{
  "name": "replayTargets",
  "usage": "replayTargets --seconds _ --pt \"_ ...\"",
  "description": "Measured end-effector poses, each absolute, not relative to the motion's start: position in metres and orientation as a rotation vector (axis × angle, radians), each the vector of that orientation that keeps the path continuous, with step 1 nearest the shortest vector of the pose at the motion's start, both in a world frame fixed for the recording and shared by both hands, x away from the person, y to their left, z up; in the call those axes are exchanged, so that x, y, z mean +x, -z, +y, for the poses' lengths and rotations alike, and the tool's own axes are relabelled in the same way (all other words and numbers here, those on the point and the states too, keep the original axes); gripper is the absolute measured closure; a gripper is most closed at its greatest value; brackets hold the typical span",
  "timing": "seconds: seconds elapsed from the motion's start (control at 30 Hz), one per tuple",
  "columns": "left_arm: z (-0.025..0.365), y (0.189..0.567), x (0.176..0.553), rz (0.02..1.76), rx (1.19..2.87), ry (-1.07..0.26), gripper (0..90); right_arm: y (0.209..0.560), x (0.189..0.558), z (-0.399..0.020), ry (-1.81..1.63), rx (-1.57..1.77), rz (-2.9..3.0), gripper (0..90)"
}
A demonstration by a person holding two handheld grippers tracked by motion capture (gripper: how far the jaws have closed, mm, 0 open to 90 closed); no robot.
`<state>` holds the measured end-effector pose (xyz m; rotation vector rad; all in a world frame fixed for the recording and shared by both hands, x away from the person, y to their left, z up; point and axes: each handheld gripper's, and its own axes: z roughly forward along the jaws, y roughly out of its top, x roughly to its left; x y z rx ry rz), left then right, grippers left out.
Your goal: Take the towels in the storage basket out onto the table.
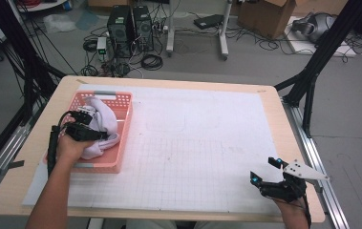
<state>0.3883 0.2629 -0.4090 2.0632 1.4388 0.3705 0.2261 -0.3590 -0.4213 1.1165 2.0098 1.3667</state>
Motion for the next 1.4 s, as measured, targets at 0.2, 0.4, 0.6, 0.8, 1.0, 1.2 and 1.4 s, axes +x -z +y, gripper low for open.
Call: replayTargets --seconds 0.2,0.4,0.6,0.8,1.0,1.2,1.4 --pt "0.270 0.399 0.381 1.392 1.920 -0.403 54.0 0.419 0.223 -0.364 -1.381 1.131 1.979 8.2" --pt "0.280 0.386 0.369 1.272 1.774 -0.456 53.9 0.418 0.223 -0.363 -1.383 1.133 1.978 8.2" --pt "0.284 0.377 0.360 1.196 1.679 -0.501 53.8 0.419 0.224 -0.362 -1.383 1.134 1.980 8.2" --pt "0.290 0.367 0.349 1.123 1.529 -0.552 53.7 0.417 0.224 -0.363 -1.394 1.127 1.969 8.2" --pt "0.290 0.359 0.343 1.050 1.525 -0.559 53.6 0.417 0.226 -0.361 -1.396 1.122 1.979 8.2" --pt "0.279 0.346 0.339 0.932 1.523 -0.568 53.5 0.417 0.228 -0.357 -1.394 1.113 1.992 8.2" --pt "0.261 0.332 0.337 0.817 1.512 -0.548 53.5 0.418 0.230 -0.355 -1.399 1.109 1.995 8.2"
